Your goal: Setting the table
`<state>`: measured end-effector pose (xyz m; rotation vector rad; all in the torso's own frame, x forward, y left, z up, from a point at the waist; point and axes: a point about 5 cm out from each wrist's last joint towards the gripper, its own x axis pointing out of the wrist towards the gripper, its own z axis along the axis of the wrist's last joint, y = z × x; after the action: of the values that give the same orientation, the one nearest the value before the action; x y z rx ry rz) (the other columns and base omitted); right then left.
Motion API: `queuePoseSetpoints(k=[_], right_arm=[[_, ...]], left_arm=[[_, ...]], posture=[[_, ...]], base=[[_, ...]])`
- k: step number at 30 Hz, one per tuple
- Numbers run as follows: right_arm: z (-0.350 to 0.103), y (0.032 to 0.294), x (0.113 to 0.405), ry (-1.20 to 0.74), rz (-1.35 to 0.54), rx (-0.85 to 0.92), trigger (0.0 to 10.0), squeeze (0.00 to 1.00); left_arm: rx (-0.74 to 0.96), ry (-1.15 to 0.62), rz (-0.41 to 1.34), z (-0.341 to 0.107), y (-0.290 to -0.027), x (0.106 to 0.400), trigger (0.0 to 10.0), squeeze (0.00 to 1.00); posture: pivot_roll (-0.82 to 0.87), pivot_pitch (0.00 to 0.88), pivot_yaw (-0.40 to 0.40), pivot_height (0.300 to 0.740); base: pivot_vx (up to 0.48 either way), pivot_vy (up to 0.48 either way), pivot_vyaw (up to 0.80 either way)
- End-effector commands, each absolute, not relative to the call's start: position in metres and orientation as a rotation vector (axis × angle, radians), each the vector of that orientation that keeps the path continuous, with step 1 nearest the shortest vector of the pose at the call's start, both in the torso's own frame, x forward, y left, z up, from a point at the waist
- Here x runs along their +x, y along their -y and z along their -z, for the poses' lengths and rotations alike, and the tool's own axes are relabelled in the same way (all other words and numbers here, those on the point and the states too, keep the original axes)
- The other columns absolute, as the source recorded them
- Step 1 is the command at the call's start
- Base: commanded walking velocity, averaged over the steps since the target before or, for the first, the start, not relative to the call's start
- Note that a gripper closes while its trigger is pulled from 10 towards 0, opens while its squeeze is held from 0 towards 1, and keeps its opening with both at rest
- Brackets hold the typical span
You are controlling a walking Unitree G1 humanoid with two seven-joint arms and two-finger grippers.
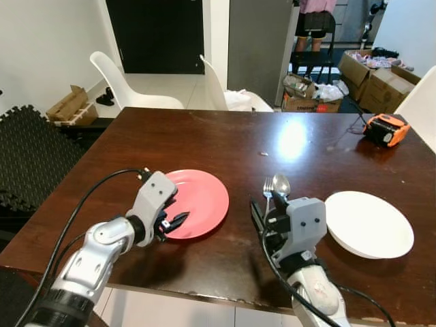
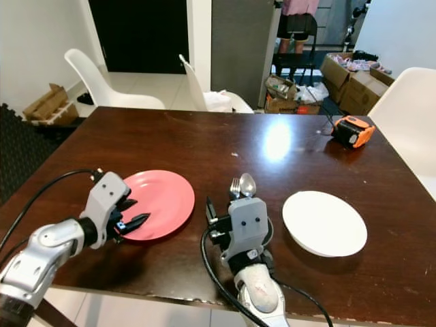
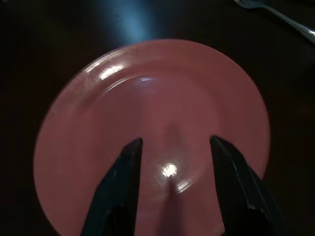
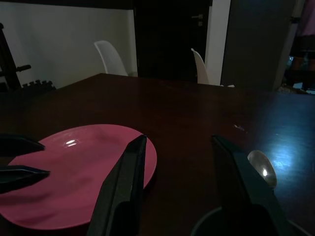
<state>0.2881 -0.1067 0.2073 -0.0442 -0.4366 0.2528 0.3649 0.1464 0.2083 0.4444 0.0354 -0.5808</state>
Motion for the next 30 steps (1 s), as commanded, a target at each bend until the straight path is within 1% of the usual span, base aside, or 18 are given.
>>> queuePoseSetpoints(k=[1,3,4,7,8,10,11,13,15,16,17,19,21,25,27,28,29,30], right_arm=[[-0.204,0.104,0.287,0.429,-0.261,-0.040,10.0,0.00],[-0.204,0.104,0.287,0.428,-0.261,-0.039,10.0,0.00],[-0.204,0.104,0.287,0.428,-0.261,-0.039,10.0,0.00],[-0.204,0.104,0.287,0.428,-0.261,-0.037,10.0,0.00],[-0.204,0.104,0.287,0.428,-0.261,-0.037,10.0,0.00],[-0.204,0.103,0.286,0.429,-0.260,-0.036,10.0,0.00],[-0.204,0.104,0.286,0.429,-0.257,-0.036,10.0,0.00],[-0.204,0.104,0.286,0.429,-0.257,-0.036,10.0,0.00],[-0.204,0.105,0.286,0.427,-0.252,-0.037,10.0,0.00],[-0.204,0.105,0.286,0.427,-0.252,-0.037,10.0,0.00],[-0.204,0.106,0.286,0.426,-0.250,-0.038,10.0,0.00],[-0.203,0.106,0.286,0.426,-0.250,-0.037,10.0,0.00],[-0.204,0.105,0.287,0.426,-0.251,-0.035,10.0,0.00],[-0.204,0.105,0.288,0.426,-0.253,-0.032,10.0,0.00],[-0.204,0.104,0.289,0.426,-0.261,-0.031,10.0,0.00],[-0.204,0.104,0.289,0.426,-0.261,-0.031,10.0,0.00],[-0.204,0.103,0.289,0.427,-0.263,-0.032,10.0,0.00],[-0.205,0.103,0.290,0.430,-0.264,-0.033,10.0,0.00]], left_arm=[[0.494,-0.090,0.525,-0.201,-0.149,0.374,10.0,0.00],[0.578,-0.083,0.482,-0.207,-0.151,0.383,10.0,0.00],[0.578,-0.083,0.482,-0.207,-0.151,0.383,10.0,0.00],[0.742,-0.075,0.506,-0.207,-0.150,0.388,10.0,0.00],[0.742,-0.075,0.506,-0.207,-0.150,0.388,10.0,0.00],[0.806,-0.108,0.566,-0.203,-0.151,0.387,10.0,0.00],[0.839,-0.142,0.632,-0.199,-0.155,0.383,10.0,0.00],[0.839,-0.142,0.632,-0.199,-0.155,0.383,10.0,0.00],[0.887,-0.228,0.759,-0.191,-0.167,0.374,10.0,0.00],[0.887,-0.228,0.759,-0.191,-0.167,0.374,10.0,0.00],[0.899,-0.309,0.848,-0.184,-0.184,0.364,10.0,0.00],[0.895,-0.327,0.877,-0.183,-0.190,0.360,10.0,0.00],[0.848,-0.356,0.920,-0.183,-0.198,0.352,10.0,0.00],[0.786,-0.375,0.965,-0.185,-0.201,0.345,10.0,0.00],[0.718,-0.362,0.974,-0.186,-0.196,0.341,10.0,0.00],[0.718,-0.362,0.974,-0.186,-0.196,0.341,10.0,0.00],[0.670,-0.323,0.961,-0.189,-0.190,0.343,10.0,0.00],[0.576,-0.230,0.895,-0.201,-0.181,0.352,10.0,0.00]], posture=[[0.00,0.169,0.143,0.740],[0.00,0.170,0.143,0.740],[0.00,0.170,0.143,0.740],[0.00,0.172,0.144,0.740],[0.00,0.172,0.144,0.740],[-0.01,0.174,0.147,0.740],[-0.01,0.175,0.147,0.740],[-0.01,0.175,0.147,0.740],[0.00,0.180,0.149,0.740],[0.00,0.180,0.149,0.740],[0.01,0.182,0.149,0.740],[0.01,0.182,0.148,0.740],[0.02,0.184,0.145,0.740],[0.03,0.183,0.141,0.740],[0.03,0.183,0.137,0.740],[0.03,0.183,0.137,0.740],[0.02,0.182,0.136,0.740],[0.02,0.182,0.136,0.740]], base=[[0.000,0.000,0.00],[0.000,0.000,0.00],[0.000,0.000,0.00],[0.000,0.000,0.00],[0.000,0.000,0.00],[0.000,0.000,0.00],[0.000,0.000,0.00],[0.000,0.000,0.00],[0.000,0.000,0.00],[0.000,0.000,0.00],[0.000,0.000,0.00],[0.000,0.000,0.00],[0.000,0.000,0.00],[0.000,0.000,0.00],[0.000,0.000,0.00],[0.000,0.000,0.00],[0.000,0.000,0.00],[0.000,0.000,0.00]])
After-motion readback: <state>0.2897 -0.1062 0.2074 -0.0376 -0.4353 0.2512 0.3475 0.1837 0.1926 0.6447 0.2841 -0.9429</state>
